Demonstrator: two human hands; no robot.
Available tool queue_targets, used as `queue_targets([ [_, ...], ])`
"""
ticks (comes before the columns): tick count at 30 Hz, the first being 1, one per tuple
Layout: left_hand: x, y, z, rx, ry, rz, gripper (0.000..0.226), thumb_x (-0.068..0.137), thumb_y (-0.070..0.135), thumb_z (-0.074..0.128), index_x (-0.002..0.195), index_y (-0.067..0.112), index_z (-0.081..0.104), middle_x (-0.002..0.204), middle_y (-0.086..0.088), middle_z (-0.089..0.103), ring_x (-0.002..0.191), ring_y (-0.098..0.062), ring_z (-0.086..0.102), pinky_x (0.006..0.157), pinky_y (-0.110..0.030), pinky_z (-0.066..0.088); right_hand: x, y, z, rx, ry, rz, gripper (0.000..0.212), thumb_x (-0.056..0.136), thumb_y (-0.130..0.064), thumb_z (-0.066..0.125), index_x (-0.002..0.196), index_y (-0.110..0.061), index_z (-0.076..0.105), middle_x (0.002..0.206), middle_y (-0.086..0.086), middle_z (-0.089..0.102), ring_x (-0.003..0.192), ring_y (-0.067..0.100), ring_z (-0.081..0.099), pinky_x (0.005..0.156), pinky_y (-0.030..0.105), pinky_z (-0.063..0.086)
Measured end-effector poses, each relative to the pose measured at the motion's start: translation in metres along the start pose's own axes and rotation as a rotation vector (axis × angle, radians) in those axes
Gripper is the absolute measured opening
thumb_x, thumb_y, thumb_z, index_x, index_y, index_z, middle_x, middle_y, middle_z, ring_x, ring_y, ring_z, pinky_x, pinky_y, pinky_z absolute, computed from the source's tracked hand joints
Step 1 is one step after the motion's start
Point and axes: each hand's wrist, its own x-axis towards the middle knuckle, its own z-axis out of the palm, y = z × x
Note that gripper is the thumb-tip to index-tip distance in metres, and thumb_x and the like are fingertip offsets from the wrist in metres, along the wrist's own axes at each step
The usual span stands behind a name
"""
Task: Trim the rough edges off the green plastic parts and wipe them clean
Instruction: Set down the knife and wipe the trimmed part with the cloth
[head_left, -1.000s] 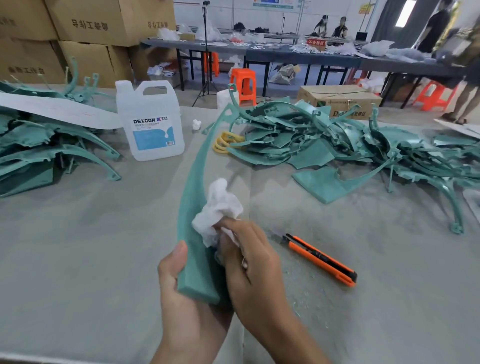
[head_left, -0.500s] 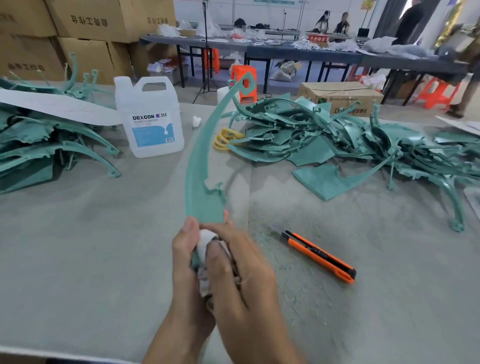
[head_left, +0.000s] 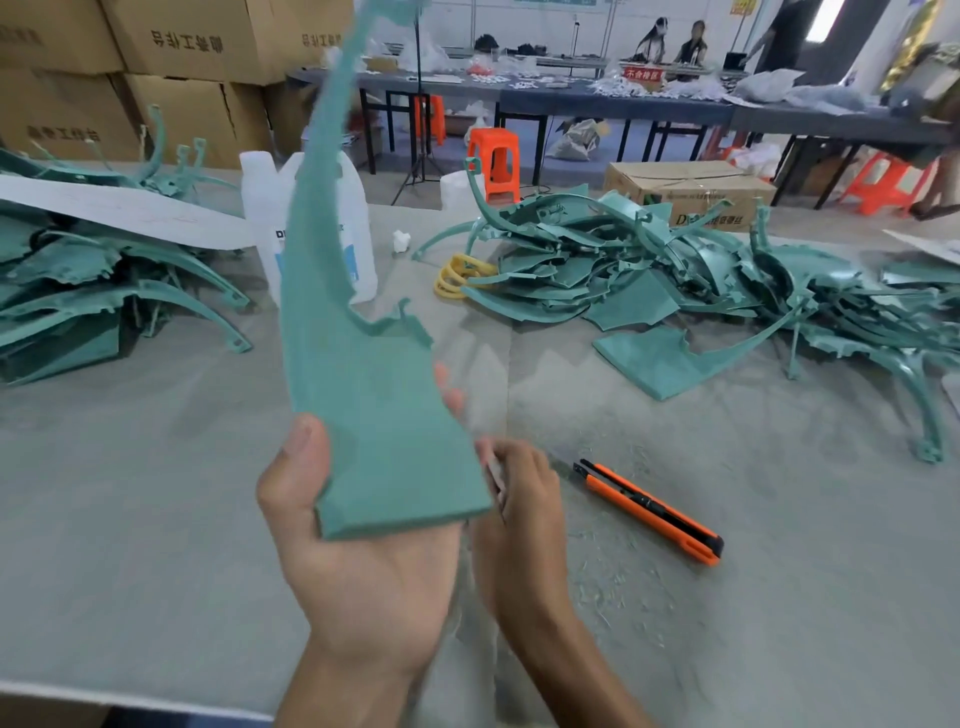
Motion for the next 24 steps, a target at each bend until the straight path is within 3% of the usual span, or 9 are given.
queue_targets([
  [3,0.008,0.029,-0.035,-0.222,-0.025,-0.093,0.058,0.059,0.056,0.077,0.107,0.025,0.075,0.114,-0.012,0.063,0.109,-0.031,0.054,0.087,-0.049,0.04,-0.005,0.005,0.006,0.124,-0.004,-0.008,0.009,0.1,-0.025,0.057,0.091,-0.025,0.059,0.089,-0.009,0.063,0.087,0.016,0.059,0.075,0.04,0.049],
  [8,0.017,0.033,-0.063,-0.217,-0.09,-0.113,0.063,0.054,0.057,0.08,0.107,0.024,0.076,0.117,-0.013,0.066,0.107,-0.032,0.055,0.088,-0.053,0.04,0.022,0.005,-0.025,0.301,0.073,0.201,0.011,0.104,-0.023,0.056,0.097,-0.025,0.064,0.085,-0.006,0.069,0.079,0.014,0.063,0.068,0.027,0.05],
  [12,0.008,0.015,-0.059,-0.168,-0.106,-0.292,0.067,0.045,0.053,0.089,0.1,0.017,0.08,0.104,-0.009,0.074,0.096,-0.022,0.07,0.079,-0.034,0.056,0.01,-0.038,-0.029,0.345,0.042,-0.107,0.013,0.101,-0.04,0.055,0.109,-0.032,0.062,0.096,-0.013,0.067,0.085,0.002,0.064,0.073,0.017,0.049],
  [14,0.002,0.005,-0.061,-0.228,-0.158,-0.334,0.059,0.051,0.048,0.088,0.1,0.017,0.08,0.104,-0.006,0.075,0.099,-0.018,0.072,0.078,-0.026,0.058,0.002,-0.054,-0.021,0.243,-0.029,-0.32,0.014,0.103,-0.043,0.052,0.114,-0.037,0.059,0.109,-0.014,0.063,0.101,0.009,0.064,0.084,0.022,0.05],
  [16,-0.002,0.006,-0.062,-0.334,-0.244,-0.353,0.055,0.068,0.041,0.079,0.116,0.016,0.075,0.12,-0.007,0.071,0.115,-0.019,0.066,0.093,-0.03,0.054,0.012,-0.047,-0.02,0.094,0.019,-0.417,0.012,0.104,-0.035,0.053,0.111,-0.029,0.059,0.112,-0.012,0.057,0.108,0.015,0.058,0.092,0.029,0.047],
  [19,-0.003,0.015,-0.075,-0.469,-0.374,-0.357,0.052,0.084,0.026,0.066,0.13,0.003,0.064,0.135,-0.016,0.062,0.127,-0.03,0.057,0.114,-0.041,0.037,0.04,-0.018,-0.028,-0.021,0.128,-0.131,0.005,0.1,-0.021,0.061,0.098,-0.024,0.059,0.102,-0.006,0.054,0.107,0.025,0.054,0.09,0.03,0.042],
  [21,-0.001,0.024,-0.071,-0.492,-0.389,-0.362,0.049,0.076,0.022,0.072,0.119,-0.002,0.07,0.125,-0.019,0.067,0.116,-0.031,0.064,0.106,-0.04,0.046,0.045,-0.004,-0.028,0.082,0.106,-0.014,0.023,0.098,-0.014,0.063,0.091,-0.033,0.052,0.096,-0.008,0.055,0.102,0.027,0.056,0.085,0.026,0.044],
  [23,0.006,0.03,-0.074,-0.238,-0.192,-0.331,0.04,0.053,0.026,0.08,0.088,0.008,0.082,0.1,-0.014,0.077,0.089,-0.024,0.075,0.073,-0.032,0.06,0.047,0.003,-0.029,0.29,0.086,0.037,0.023,0.098,-0.013,0.062,0.09,-0.032,0.052,0.087,-0.005,0.061,0.086,0.02,0.061,0.074,0.029,0.05],
  [24,0.009,0.032,-0.076,-0.14,-0.099,-0.268,0.03,0.057,0.025,0.072,0.082,0.012,0.082,0.096,-0.012,0.077,0.084,-0.022,0.076,0.065,-0.029,0.06,0.048,0.006,-0.032,0.358,0.078,0.074,0.019,0.098,-0.015,0.063,0.09,-0.03,0.055,0.081,-0.008,0.062,0.075,0.012,0.06,0.065,0.026,0.05],
])
